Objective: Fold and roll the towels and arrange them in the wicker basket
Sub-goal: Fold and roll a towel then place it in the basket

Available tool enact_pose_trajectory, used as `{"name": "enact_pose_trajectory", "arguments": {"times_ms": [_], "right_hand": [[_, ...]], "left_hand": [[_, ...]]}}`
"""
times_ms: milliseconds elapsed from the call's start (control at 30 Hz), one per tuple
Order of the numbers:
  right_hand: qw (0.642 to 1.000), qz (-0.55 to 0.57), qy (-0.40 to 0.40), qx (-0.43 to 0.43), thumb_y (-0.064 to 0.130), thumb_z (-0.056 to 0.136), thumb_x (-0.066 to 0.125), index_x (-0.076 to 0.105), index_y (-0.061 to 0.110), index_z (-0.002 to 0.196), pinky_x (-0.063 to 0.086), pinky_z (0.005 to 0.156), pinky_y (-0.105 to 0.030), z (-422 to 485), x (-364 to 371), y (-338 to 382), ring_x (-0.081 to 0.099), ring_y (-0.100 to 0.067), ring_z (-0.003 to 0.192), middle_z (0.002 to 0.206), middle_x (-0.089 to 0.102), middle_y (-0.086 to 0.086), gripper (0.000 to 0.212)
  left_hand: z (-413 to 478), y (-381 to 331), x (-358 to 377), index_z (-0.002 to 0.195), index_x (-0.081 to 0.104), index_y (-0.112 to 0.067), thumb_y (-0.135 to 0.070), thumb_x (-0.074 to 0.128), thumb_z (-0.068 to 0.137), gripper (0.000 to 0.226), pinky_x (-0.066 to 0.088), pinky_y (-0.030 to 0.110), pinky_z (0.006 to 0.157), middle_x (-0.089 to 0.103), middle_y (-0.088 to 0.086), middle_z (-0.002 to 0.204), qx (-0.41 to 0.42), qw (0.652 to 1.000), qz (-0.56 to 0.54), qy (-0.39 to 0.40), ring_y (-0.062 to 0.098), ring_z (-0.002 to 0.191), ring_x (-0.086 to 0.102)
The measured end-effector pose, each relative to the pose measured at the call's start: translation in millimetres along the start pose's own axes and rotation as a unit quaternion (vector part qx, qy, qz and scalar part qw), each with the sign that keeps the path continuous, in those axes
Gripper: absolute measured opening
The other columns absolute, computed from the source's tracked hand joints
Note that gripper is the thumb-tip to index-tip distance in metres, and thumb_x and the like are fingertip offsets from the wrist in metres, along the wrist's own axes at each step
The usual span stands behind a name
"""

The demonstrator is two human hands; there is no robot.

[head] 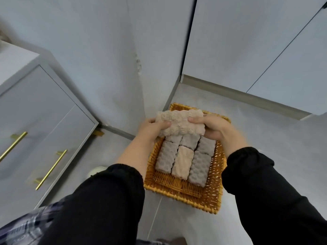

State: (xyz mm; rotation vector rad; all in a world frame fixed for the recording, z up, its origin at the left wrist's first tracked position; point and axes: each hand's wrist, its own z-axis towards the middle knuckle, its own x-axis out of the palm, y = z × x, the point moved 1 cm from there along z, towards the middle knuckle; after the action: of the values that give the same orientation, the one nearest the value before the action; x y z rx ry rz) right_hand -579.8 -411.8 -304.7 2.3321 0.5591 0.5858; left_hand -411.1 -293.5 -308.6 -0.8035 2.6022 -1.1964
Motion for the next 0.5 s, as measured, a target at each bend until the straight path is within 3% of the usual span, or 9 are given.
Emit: {"name": "enact_pose_trajectory", "arguments": {"times_ms": [67, 133, 167, 233, 300, 400, 500], "right_hand": [[0.996, 0.065, 0.049, 0.025, 0.015, 0.041, 0.096, 0.056, 0.004, 0.128, 0.049, 0.096, -0.039, 10.5, -7.1, -20.9, 0.060, -0.027, 0.116, 0.125, 0.063, -0.014, 0.097], [0.990, 0.103, 0.084, 0.034, 0.017, 0.043, 0.096, 0.055, 0.009, 0.130, 0.054, 0.088, -0.039, 18.6, -8.2, -42.4, 0.061, -0.028, 0.115, 0.128, 0.061, -0.014, 0.095], [0.987, 0.125, 0.092, 0.038, 0.015, 0.046, 0.095, 0.056, 0.009, 0.128, 0.056, 0.085, -0.038, 20.7, -8.1, -50.5, 0.062, -0.028, 0.113, 0.128, 0.060, -0.016, 0.092], [0.982, 0.163, 0.082, 0.042, 0.011, 0.046, 0.094, 0.057, 0.005, 0.125, 0.057, 0.083, -0.038, 25.0, -9.2, -66.4, 0.064, -0.029, 0.108, 0.126, 0.061, -0.018, 0.087], [0.982, 0.178, 0.042, 0.047, 0.006, 0.059, 0.086, 0.058, 0.004, 0.123, 0.057, 0.082, -0.036, 32.6, -10.0, -83.4, 0.066, -0.027, 0.104, 0.120, 0.065, -0.016, 0.069], [0.978, 0.167, -0.068, 0.103, -0.001, 0.083, 0.059, 0.058, 0.008, 0.120, 0.053, 0.087, -0.038, 42.1, -10.7, -118.6, 0.064, -0.026, 0.100, 0.109, 0.069, -0.011, 0.038], [0.956, 0.175, -0.135, 0.194, -0.007, 0.089, 0.049, 0.058, 0.008, 0.112, 0.051, 0.073, -0.039, 45.0, -10.5, -163.3, 0.063, -0.029, 0.091, 0.101, 0.066, -0.013, 0.029]], "left_hand": [[13.7, 14.3, 0.3, 0.107, 0.061, -0.014, -0.012, 0.081, 0.072, 0.040, 0.053, 0.042, 0.090, 0.067, 0.009, 0.111, -0.023, 1.000, -0.015, 0.007, 0.026, 0.101, 0.065], [24.4, 23.2, 1.3, 0.103, 0.062, -0.014, -0.011, 0.080, 0.073, 0.035, 0.054, 0.042, 0.088, 0.067, 0.010, 0.110, -0.037, 0.999, -0.005, 0.006, 0.027, 0.100, 0.065], [29.7, 25.5, 1.2, 0.105, 0.062, -0.014, -0.014, 0.082, 0.071, 0.039, 0.054, 0.042, 0.088, 0.067, 0.010, 0.111, -0.040, 0.999, 0.013, 0.006, 0.027, 0.101, 0.065], [38.5, 29.4, 0.1, 0.119, 0.059, -0.014, -0.031, 0.085, 0.059, 0.068, 0.052, 0.043, 0.092, 0.064, 0.008, 0.119, -0.034, 0.996, 0.085, 0.016, 0.026, 0.105, 0.063], [43.9, 35.9, -5.1, 0.129, 0.053, -0.014, -0.042, 0.082, 0.063, 0.078, 0.050, 0.041, 0.096, 0.059, 0.003, 0.123, -0.012, 0.983, 0.179, 0.024, 0.022, 0.110, 0.058], [50.1, 59.8, -21.5, 0.129, 0.052, -0.014, -0.039, 0.069, 0.083, 0.055, 0.043, 0.027, 0.089, 0.055, 0.003, 0.123, 0.039, 0.938, 0.344, -0.009, 0.019, 0.112, 0.053], [54.1, 95.8, -41.9, 0.138, 0.042, -0.012, -0.031, 0.062, 0.090, 0.056, 0.040, 0.033, 0.098, 0.047, 0.009, 0.139, 0.006, 0.883, 0.468, 0.006, 0.026, 0.125, 0.047]]}}
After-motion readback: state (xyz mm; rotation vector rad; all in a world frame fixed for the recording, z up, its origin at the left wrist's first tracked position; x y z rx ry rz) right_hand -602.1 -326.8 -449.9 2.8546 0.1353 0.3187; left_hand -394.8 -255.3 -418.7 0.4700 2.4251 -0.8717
